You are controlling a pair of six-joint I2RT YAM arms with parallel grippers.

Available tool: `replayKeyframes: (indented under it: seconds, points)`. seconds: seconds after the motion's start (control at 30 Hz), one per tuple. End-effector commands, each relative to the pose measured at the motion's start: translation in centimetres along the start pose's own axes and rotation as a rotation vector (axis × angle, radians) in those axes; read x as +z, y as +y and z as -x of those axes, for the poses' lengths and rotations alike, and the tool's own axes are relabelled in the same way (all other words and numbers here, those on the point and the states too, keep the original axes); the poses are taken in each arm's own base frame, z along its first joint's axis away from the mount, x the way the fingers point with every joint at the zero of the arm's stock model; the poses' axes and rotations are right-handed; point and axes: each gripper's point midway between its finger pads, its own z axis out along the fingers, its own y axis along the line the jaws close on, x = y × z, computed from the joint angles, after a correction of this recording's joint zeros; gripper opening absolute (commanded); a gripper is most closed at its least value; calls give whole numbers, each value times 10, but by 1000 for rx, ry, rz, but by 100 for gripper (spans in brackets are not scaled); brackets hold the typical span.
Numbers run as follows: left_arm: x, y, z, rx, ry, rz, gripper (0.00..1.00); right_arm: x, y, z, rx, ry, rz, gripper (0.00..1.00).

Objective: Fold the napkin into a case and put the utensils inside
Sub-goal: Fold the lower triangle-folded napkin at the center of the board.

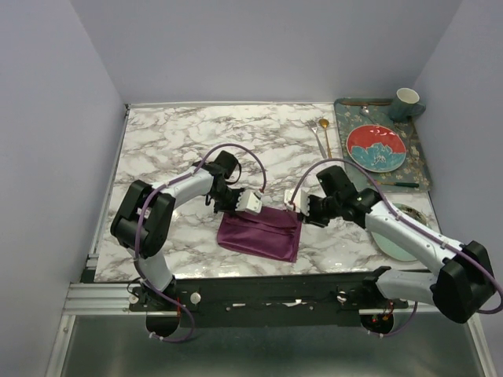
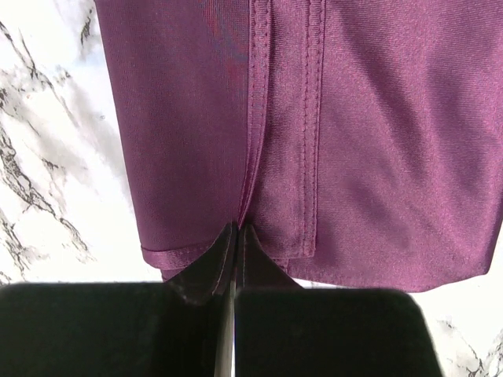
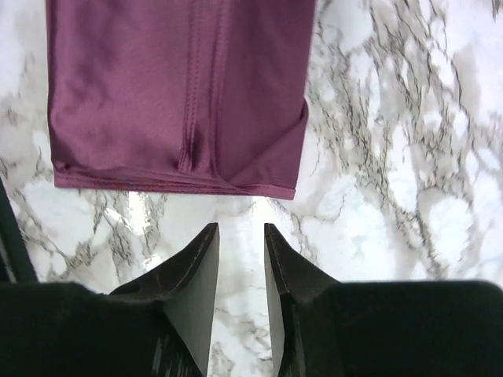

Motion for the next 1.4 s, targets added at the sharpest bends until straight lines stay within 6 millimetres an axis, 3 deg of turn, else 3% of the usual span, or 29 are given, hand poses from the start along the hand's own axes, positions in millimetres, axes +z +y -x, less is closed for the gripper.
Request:
replayKeyframes:
  seconds: [0.0,0.13,0.3,0.53,0.63,0.8,1.0,1.17,1.37]
  points:
    - [4,-11,-3,-24,24,-21,6,-4,-8,14,404,-75,53,36]
    - [5,-13,-3,-38,28,-20,6,7,-16,24,618,-77,80,32]
    - [6,-15,-5,-56,42,-16,6,31,-26,12,892,18,62,29]
    - [9,-18,-5,-113,46,-22,6,69,7,-23,1081,221,205,27]
    - [10,-22,-9,-135,60,-31,7,81,13,-39,1108,293,208,26]
    - [11,-24,-12,-184,60,-25,7,96,-16,-56,1114,356,123,25]
    - [0,-9,-18,-255,40,12,8,97,-50,-74,1076,410,34,24]
    - [-15,6,-25,-261,44,69,13,84,-79,-76,996,390,-26,24]
    - [-25,8,-10,-246,-7,79,28,85,-68,-60,1002,335,73,24]
